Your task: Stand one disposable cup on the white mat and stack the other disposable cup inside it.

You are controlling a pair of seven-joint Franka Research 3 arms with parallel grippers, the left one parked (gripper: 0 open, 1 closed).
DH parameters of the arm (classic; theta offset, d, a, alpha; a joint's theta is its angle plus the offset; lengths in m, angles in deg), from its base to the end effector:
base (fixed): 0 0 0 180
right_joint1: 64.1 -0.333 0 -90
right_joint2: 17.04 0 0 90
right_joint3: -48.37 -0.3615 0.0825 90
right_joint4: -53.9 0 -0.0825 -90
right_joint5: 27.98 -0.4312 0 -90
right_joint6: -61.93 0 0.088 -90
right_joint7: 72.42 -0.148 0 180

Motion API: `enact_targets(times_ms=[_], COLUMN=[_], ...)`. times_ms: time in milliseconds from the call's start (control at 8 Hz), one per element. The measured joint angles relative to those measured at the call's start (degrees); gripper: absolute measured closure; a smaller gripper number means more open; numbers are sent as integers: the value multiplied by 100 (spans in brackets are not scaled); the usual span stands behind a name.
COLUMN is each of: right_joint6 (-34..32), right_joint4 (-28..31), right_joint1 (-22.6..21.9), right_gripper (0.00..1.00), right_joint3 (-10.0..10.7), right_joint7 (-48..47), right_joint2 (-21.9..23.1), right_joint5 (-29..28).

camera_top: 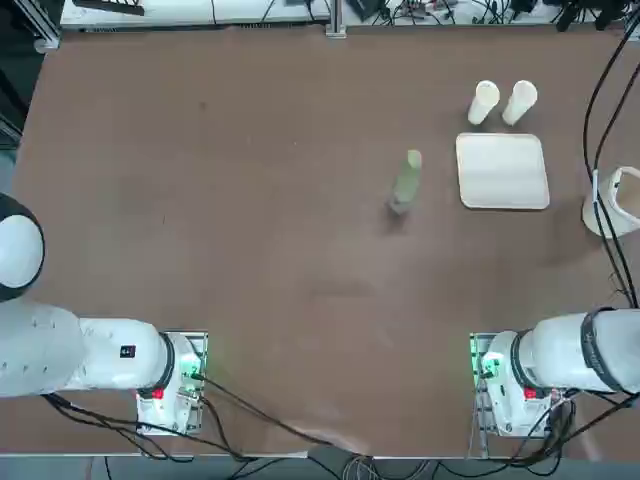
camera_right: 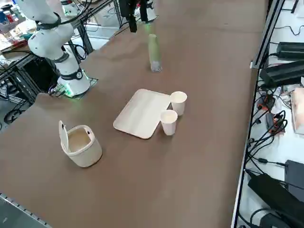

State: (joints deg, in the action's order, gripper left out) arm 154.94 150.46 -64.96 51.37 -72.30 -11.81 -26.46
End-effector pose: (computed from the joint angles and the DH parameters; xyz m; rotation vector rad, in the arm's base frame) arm 0.5740 -0.0265 0.6276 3.1185 -0.0532 0.0449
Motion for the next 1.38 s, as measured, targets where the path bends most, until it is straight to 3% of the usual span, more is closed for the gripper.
enact_targets(times_ms=[500,750,1375], right_joint6=[-18,162,2052], right_joint4=[-19,-7,23], right_joint1=[0,-8,-255], right_gripper=[0,0,0], right_joint3=[1,-19,-99], right_joint7=[-2,-2,-14], right_joint2=[-28,-292,-2173], right_joint5=[0,-3,-81])
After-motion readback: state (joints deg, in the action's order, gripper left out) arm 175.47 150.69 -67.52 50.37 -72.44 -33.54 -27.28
